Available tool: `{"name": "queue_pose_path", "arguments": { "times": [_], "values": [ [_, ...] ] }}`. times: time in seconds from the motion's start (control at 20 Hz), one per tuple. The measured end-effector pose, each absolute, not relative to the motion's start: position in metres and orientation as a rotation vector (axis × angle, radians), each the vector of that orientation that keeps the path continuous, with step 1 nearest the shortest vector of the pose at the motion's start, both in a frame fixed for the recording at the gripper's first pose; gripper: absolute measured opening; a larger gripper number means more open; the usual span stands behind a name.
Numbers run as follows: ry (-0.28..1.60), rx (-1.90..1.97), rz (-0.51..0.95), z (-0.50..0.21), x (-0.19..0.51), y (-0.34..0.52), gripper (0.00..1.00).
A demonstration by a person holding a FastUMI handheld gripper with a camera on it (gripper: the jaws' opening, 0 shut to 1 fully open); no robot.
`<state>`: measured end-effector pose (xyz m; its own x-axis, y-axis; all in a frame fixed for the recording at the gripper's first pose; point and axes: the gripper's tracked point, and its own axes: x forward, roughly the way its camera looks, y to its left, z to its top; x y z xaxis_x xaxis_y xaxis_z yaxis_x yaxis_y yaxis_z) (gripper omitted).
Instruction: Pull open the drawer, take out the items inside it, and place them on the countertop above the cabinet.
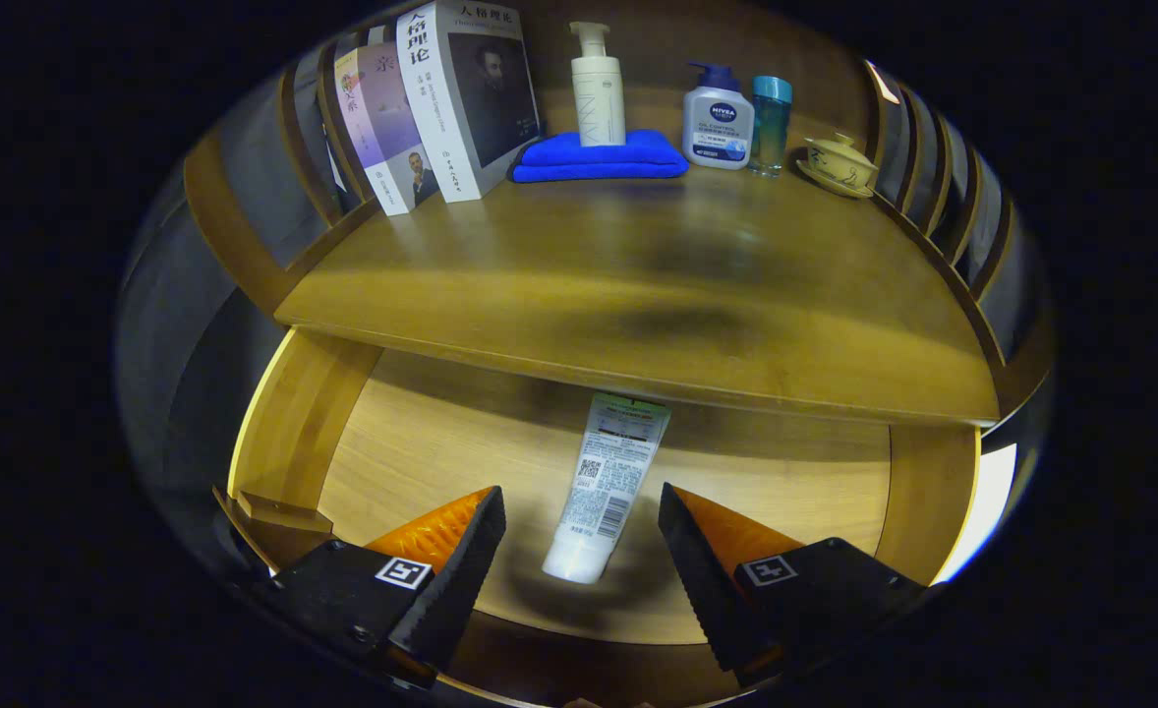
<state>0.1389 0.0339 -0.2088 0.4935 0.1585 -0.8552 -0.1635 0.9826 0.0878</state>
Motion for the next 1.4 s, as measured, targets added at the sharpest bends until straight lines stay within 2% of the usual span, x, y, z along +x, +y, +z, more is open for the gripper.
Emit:
{"name": "queue_pose_path", "arguments": {
  "times": [0.2, 0.4, 0.6, 0.75, 0.9, 1.0, 1.25, 1.4],
  "values": [
    [1.112, -0.118, 0.199, -0.232, 0.136, 0.027, 0.98],
    [1.215, -0.068, 0.240, -0.248, 0.128, 0.043, 0.98],
    [1.295, -0.058, 0.225, -0.260, 0.121, 0.044, 0.94],
    [1.264, -0.108, 0.189, -0.262, 0.127, 0.033, 0.76],
    [1.225, -0.124, 0.148, -0.258, 0.131, 0.031, 0.75],
    [1.215, -0.126, 0.155, -0.260, 0.132, 0.032, 0.57],
    [1.205, -0.083, 0.191, -0.259, 0.127, 0.034, 0.33],
    [1.183, -0.102, 0.229, -0.252, 0.122, 0.035, 0.34]
  ]
}}
